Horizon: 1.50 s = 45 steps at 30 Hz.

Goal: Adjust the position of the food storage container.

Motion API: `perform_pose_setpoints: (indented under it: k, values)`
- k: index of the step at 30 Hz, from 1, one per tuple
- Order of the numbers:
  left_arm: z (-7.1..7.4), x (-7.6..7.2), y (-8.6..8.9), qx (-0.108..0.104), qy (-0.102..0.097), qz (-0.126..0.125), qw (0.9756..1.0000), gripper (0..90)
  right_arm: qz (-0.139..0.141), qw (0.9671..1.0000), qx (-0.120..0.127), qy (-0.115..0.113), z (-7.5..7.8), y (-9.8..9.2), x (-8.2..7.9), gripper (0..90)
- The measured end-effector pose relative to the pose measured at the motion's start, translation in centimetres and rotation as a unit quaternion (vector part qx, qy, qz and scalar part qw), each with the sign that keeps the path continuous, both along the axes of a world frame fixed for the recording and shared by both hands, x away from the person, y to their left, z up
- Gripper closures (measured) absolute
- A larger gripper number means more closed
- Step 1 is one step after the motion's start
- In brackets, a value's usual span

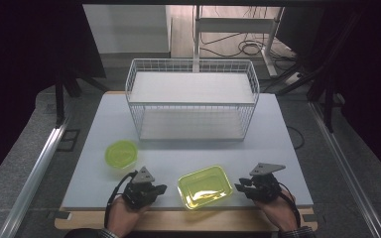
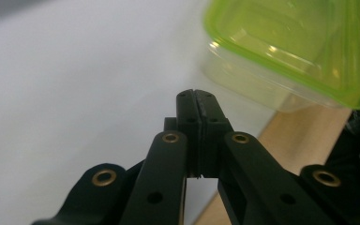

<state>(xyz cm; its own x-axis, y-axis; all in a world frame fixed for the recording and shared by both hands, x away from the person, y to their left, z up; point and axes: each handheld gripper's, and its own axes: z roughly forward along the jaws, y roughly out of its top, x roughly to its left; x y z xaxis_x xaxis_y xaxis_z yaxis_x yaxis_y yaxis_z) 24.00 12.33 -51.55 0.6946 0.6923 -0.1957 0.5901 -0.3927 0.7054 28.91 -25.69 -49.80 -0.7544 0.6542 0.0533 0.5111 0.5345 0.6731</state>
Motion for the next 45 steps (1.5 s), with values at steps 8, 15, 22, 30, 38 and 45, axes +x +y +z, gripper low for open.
perform_pose_setpoints:
  k: [8, 15, 22, 30, 38, 45]
  values:
    - [-1.3, 0.0, -3.2, 0.014, 0.021, -0.038, 0.9990, 89.9, 0.034, 0.9988, -0.016, 0.030, -0.4, 1.2, -0.8, 82.1]
    - [-1.1, 1.2, -3.7, 0.018, 0.020, -0.030, 0.9992, 89.8, 0.045, 0.9984, -0.009, 0.034, -0.5, 2.2, -0.7, 82.7]
    - [-1.0, 3.1, -2.1, 0.018, 0.025, -0.005, 0.9995, 89.8, 0.057, 0.9975, 0.011, 0.040, -0.6, 3.4, -0.1, 82.4]
    - [-1.4, 5.0, -1.2, 0.022, 0.025, 0.014, 0.9993, 89.7, 0.069, 0.9970, 0.004, 0.035, -1.0, 5.4, 0.6, 81.6]
    - [-1.3, 4.3, -1.0, 0.025, 0.027, 0.013, 0.9993, 88.2, 0.063, 0.9977, -0.013, 0.019, -1.1, 5.3, 0.6, 79.1]
    - [-0.7, 2.2, 0.3, 0.031, 0.009, 0.015, 0.9994, 84.8, 0.040, 0.9991, -0.013, 0.004, -0.5, 3.7, 0.3, 73.7]
